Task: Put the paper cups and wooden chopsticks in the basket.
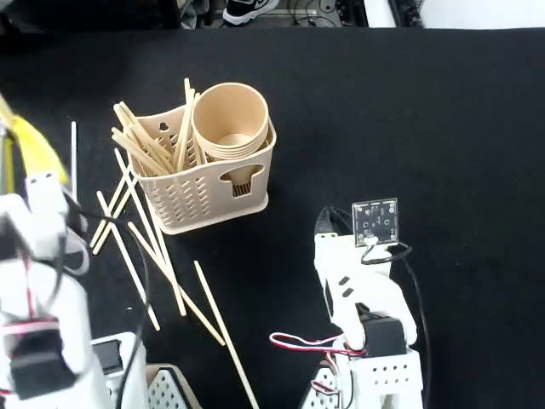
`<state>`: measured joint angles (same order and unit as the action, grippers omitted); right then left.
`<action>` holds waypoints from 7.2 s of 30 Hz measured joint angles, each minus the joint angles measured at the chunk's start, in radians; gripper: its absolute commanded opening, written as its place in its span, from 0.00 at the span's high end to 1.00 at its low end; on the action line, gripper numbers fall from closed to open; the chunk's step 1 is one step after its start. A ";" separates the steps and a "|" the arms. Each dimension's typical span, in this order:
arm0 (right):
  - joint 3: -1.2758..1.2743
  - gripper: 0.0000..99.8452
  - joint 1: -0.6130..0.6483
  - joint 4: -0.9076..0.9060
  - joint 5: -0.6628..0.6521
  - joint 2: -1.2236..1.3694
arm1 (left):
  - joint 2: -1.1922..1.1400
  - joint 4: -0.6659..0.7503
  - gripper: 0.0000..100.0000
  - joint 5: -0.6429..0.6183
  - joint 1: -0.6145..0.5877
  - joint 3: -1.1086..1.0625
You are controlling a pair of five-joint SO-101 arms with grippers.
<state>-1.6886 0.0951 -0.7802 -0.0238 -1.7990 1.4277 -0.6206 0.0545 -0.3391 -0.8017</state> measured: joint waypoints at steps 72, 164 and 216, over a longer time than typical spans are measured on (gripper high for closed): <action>0.000 0.98 -0.023 0.000 0.000 0.000 | -1.996 -0.425 0.79 0.203 -0.209 0.976; 0.000 0.98 -0.025 0.000 0.000 0.000 | -0.242 -0.265 0.75 -0.328 -0.023 0.043; 0.000 0.98 -0.025 0.000 0.000 0.000 | -1.496 -0.203 0.97 -0.075 -0.095 0.230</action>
<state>-1.6886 0.0706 -0.7802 -0.0238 -1.7990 -0.0683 -0.8232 -0.0207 -0.4342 -0.5715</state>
